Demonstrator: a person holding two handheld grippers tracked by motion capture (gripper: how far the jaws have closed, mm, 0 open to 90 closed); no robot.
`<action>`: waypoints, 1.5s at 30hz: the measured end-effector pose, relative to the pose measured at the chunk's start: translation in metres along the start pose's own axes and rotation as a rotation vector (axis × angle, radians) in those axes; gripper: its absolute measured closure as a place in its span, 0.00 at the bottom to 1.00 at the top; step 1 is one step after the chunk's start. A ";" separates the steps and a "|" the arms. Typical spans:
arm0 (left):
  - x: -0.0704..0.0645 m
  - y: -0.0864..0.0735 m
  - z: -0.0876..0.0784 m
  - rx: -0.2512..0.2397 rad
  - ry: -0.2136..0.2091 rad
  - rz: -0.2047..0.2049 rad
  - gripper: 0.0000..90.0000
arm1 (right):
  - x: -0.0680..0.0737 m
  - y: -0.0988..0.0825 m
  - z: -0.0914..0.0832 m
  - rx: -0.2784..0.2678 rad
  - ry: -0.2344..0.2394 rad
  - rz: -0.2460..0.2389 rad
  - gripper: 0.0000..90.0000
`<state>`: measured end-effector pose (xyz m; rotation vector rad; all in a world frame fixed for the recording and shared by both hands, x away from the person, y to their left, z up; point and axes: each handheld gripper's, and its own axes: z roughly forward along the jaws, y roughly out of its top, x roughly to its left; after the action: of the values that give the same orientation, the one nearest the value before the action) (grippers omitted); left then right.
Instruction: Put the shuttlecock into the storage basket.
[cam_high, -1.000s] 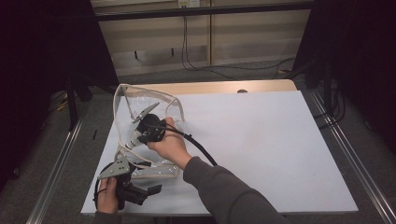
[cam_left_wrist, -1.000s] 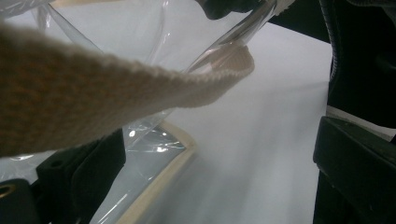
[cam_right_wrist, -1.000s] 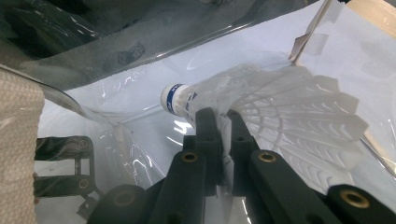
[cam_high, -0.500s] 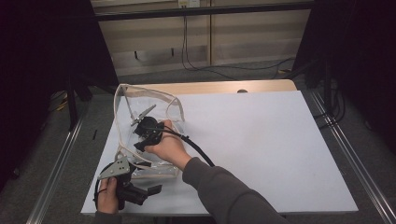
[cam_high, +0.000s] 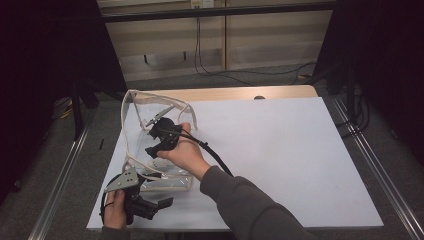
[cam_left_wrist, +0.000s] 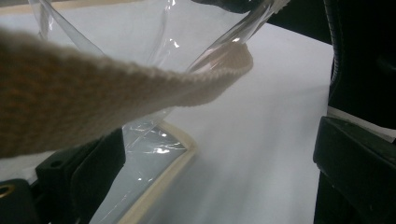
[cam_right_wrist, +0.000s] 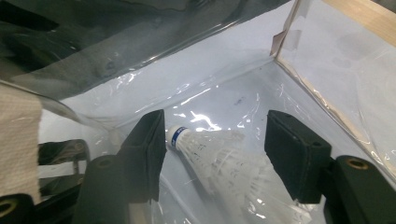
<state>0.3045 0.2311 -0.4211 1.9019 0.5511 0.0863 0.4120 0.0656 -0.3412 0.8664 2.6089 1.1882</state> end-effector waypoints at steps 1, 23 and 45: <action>0.000 0.000 0.000 0.001 -0.001 0.000 0.03 | 0.001 0.000 -0.001 -0.007 0.001 0.000 0.41; 0.000 0.000 0.001 0.006 -0.002 -0.001 0.02 | 0.003 0.003 -0.044 -0.072 0.033 -0.003 0.25; -0.001 0.001 0.001 0.010 0.006 -0.002 0.02 | -0.002 -0.012 -0.086 -0.142 0.101 -0.007 0.12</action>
<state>0.3046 0.2294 -0.4208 1.9113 0.5583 0.0886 0.3783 0.0029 -0.2922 0.7888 2.5626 1.4309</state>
